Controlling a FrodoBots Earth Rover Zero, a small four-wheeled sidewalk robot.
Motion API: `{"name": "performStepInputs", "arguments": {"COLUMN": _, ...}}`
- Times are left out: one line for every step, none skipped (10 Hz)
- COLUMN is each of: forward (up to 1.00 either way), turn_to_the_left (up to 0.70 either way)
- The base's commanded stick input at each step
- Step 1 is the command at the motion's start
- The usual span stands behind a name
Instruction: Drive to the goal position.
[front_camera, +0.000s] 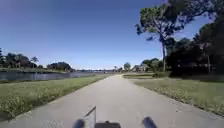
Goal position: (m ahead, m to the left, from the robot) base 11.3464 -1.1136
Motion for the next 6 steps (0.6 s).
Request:
{"name": "performStepInputs", "arguments": {"forward": 0.85, "turn_to_the_left": 0.00}}
{"name": "performStepInputs", "arguments": {"forward": 0.85, "turn_to_the_left": 0.00}}
{"name": "performStepInputs", "arguments": {"forward": 0.85, "turn_to_the_left": 0.00}}
{"name": "performStepInputs", "arguments": {"forward": 0.85, "turn_to_the_left": 0.00}}
{"name": "performStepInputs", "arguments": {"forward": 0.85, "turn_to_the_left": 0.34}}
{"name": "performStepInputs", "arguments": {"forward": 0.85, "turn_to_the_left": 0.34}}
